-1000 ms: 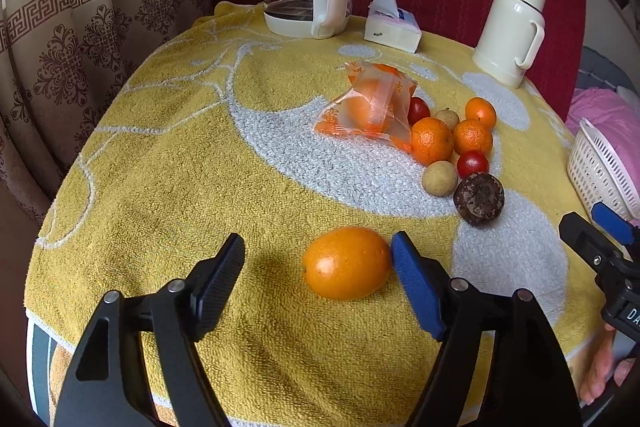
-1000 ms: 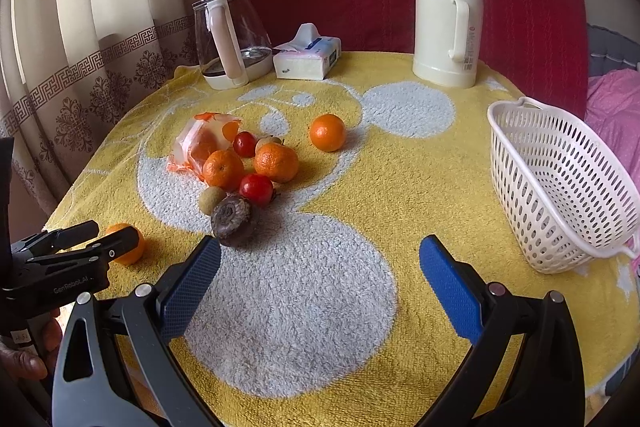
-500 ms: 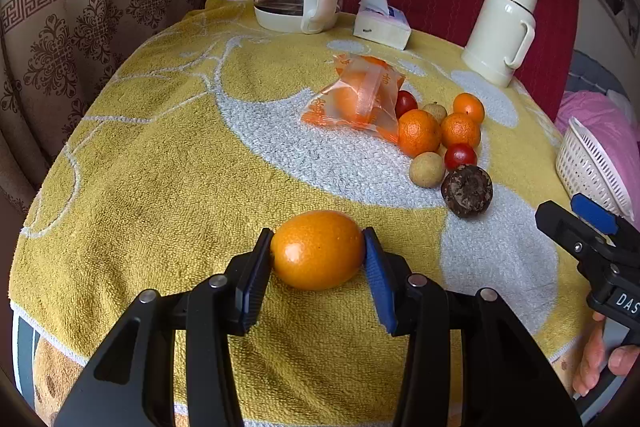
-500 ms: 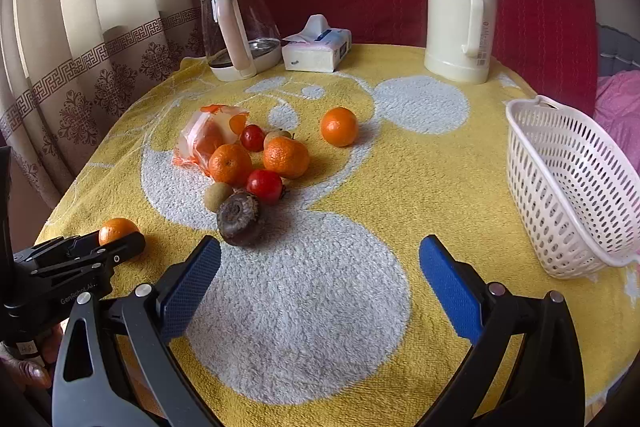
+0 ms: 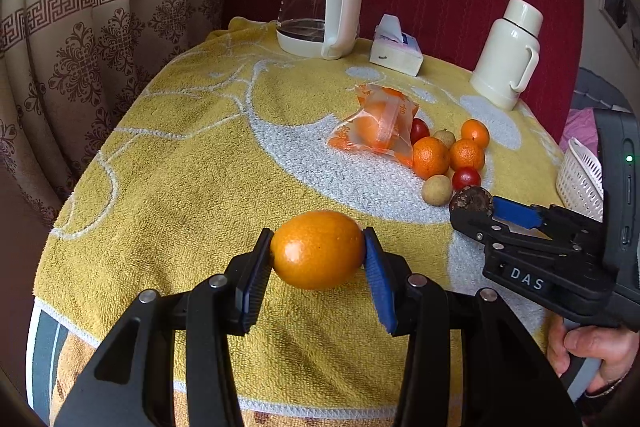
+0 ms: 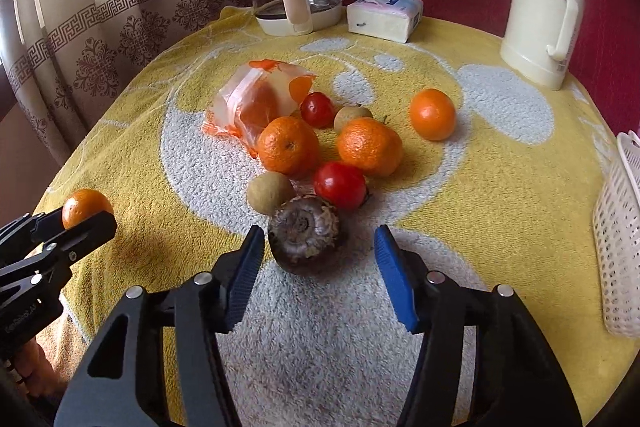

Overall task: Organize fruits
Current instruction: 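Grasp dark brown fruit, drop in basket with right tool while left holds orange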

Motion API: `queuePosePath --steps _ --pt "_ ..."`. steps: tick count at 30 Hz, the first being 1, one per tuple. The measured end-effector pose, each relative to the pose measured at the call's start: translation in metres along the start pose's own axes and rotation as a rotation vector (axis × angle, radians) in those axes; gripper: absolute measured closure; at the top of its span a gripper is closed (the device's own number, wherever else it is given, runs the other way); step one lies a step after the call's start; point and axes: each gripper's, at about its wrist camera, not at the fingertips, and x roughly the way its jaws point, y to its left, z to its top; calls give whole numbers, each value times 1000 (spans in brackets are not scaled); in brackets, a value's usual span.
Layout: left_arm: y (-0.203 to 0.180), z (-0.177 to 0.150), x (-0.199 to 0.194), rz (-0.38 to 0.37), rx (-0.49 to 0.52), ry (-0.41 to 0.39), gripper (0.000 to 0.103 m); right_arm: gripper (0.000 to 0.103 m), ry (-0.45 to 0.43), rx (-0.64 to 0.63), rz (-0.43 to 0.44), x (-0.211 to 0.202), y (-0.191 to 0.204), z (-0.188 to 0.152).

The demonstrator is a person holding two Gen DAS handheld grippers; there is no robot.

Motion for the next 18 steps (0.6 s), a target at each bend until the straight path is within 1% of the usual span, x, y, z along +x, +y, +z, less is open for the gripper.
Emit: queuePosePath --steps 1,3,4,5,11,18 --pt "0 0 0 1 -1 -1 58 52 5 -4 0 3 1 1" --pt "0 0 -1 3 0 -3 58 54 0 -17 -8 4 3 1" --pt "0 0 -2 4 1 -4 58 58 -4 -20 -5 3 4 1" --pt "0 0 -3 6 1 -5 58 61 -5 -21 -4 2 5 1" --pt "-5 3 -6 16 13 -11 58 61 -32 19 21 -14 -3 -7" --pt "-21 7 -10 24 49 -21 58 61 -136 88 5 -54 -29 -11"
